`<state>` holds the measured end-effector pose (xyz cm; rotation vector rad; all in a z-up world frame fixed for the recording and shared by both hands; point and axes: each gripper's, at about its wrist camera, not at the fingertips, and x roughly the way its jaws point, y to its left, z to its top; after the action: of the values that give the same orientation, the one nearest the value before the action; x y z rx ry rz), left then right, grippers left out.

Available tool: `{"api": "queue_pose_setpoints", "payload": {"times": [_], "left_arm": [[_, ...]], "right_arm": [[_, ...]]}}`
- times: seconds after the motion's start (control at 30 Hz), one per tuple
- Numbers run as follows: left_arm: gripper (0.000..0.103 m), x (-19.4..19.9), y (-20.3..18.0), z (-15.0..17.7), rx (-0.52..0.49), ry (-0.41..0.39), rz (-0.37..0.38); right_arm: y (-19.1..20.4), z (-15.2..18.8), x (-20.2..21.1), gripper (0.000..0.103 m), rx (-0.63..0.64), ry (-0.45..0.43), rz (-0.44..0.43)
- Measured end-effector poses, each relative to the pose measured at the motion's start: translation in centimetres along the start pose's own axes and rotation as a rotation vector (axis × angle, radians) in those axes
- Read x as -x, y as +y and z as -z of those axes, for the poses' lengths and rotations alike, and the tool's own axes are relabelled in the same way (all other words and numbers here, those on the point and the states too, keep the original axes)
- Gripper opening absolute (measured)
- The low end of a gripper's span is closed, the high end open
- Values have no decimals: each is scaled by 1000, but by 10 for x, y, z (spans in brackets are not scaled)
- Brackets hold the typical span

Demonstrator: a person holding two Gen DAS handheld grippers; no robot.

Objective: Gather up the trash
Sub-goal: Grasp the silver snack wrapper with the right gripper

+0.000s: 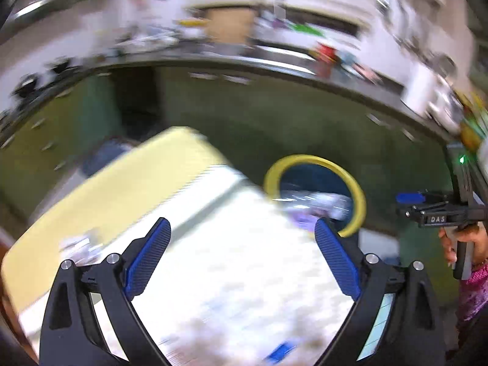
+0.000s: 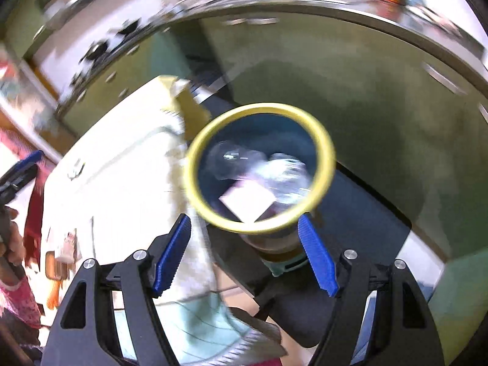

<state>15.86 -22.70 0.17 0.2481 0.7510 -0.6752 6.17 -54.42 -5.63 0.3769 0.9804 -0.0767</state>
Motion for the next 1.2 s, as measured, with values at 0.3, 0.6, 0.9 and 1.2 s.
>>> {"api": "queue_pose_setpoints", "payload": {"times": [0.3,0.6,0.9,1.2], "left_arm": [[95,71,141,75,216,-70,-293],[95,87,201,118,372,-80,-344],[96,91,210,125,391,-83,-328],[96,81,207,122,379,-61,-308]], "right_arm": [[190,-46,-69,72,339,115,-179],[377,-81,-153,72,678,233,-357],[465,-100,-237,72,886,308,-346],[491,-83,-273,48,998,377,-250]]}}
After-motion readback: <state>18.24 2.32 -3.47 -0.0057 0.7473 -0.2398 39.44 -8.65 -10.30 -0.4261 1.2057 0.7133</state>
